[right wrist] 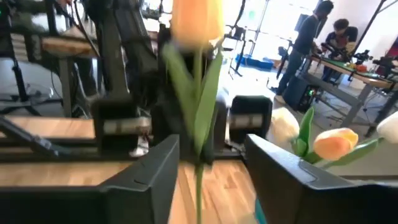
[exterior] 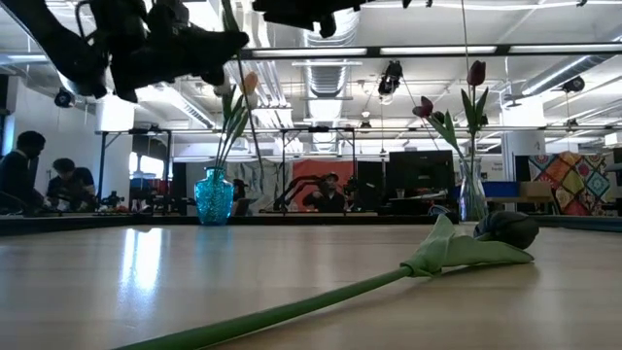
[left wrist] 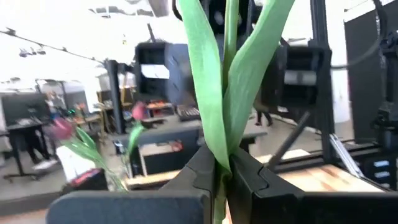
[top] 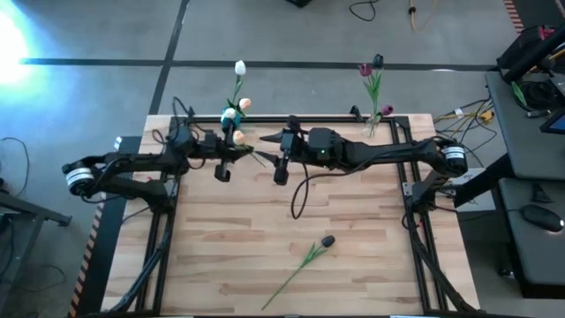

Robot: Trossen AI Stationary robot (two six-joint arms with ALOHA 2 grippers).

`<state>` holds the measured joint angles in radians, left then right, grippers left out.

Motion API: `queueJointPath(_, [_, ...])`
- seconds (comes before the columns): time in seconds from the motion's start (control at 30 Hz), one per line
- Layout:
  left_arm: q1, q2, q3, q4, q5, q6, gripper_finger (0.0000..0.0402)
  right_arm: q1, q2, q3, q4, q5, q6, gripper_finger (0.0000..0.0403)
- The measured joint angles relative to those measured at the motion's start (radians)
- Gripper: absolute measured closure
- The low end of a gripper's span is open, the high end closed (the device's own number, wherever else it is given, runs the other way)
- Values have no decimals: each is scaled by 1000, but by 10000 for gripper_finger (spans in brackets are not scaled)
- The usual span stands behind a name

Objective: Sort flowers into vase by color
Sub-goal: Put the orange flower into the blue vase

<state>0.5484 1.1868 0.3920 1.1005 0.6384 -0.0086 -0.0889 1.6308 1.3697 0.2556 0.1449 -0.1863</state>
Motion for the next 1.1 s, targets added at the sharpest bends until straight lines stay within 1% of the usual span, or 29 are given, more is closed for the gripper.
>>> queueJointPath(0.07, [24,-52,2,-38,1,1,401,6,-7,-2,-33,19,-12,248])
queueJointPath(0.17, [63,-142,27,-143,9,25,401,14,-9,-5,-52,43,-30,301])
queueJointPath(0.3, [134,-262,101,-376,34,58,401,17,-10,-21,-57,45,-35,376])
queueJointPath(0.33, [154,-288,127,-445,34,69,401,17,-10,-27,-57,47,-38,384])
queueJointPath(0.47, [234,-365,229,-709,20,139,402,17,-10,-45,-58,62,-34,389])
queueJointPath(0.53, [271,-394,265,-793,4,165,401,17,-10,-52,-57,69,-33,391])
queueJointPath(0.6, [310,-421,290,-837,-5,181,401,17,-10,-58,-57,70,-32,392])
queueJointPath(0.77, [414,-478,301,-857,-13,183,401,17,-10,-63,-59,72,-31,392])
queueJointPath(0.87, [484,-478,301,-860,-47,181,401,17,-10,-63,-61,72,-33,392])
queueJointPath(0.97, [531,-432,301,-839,-51,171,401,17,-10,-63,-61,71,-40,392])
queueJointPath(1.1, [559,-323,299,-775,-46,164,401,17,-10,-63,-60,68,-50,392])
